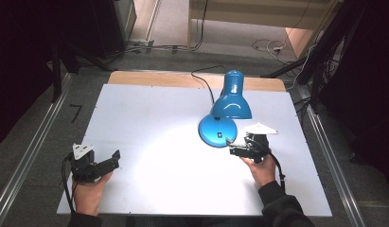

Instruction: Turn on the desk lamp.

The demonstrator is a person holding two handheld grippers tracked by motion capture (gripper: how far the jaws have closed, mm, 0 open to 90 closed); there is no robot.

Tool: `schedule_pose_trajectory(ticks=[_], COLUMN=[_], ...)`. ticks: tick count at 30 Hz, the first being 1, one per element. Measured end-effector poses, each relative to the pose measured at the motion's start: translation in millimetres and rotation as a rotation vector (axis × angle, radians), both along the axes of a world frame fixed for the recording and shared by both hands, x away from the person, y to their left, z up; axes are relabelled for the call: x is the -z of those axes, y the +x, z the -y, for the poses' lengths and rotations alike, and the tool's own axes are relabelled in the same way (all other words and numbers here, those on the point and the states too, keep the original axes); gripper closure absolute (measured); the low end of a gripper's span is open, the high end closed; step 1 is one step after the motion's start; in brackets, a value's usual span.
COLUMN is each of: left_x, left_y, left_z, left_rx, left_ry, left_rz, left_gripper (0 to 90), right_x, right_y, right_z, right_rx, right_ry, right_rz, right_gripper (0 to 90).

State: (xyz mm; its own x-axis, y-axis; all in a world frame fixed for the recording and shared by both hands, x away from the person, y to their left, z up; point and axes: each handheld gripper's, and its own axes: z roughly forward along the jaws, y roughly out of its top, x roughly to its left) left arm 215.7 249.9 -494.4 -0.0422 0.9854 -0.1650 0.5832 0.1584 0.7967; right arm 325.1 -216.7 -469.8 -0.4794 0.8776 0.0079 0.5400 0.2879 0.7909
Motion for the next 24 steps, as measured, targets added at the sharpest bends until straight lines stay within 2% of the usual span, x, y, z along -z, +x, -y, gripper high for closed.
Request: schedule_pose_trajectory(ticks=[14, 24], left_x=[0.1, 0.4], left_y=[0.1, 0.3], left_z=[0.5, 0.8], left_rx=[0.003, 0.004], left_ry=[0.002, 0.002], left_rz=[0.0, -0.002], left_gripper=[8.4, 8.4], right_x=[-1.1, -6.2], right_y=[-12.3, -18.0], right_z=[16.9, 27.3], right_rx=[0.005, 0.012], right_ry=[0.012, 0.021], right_rz=[-0.006, 0.014], right_gripper=[10.2, 10.2])
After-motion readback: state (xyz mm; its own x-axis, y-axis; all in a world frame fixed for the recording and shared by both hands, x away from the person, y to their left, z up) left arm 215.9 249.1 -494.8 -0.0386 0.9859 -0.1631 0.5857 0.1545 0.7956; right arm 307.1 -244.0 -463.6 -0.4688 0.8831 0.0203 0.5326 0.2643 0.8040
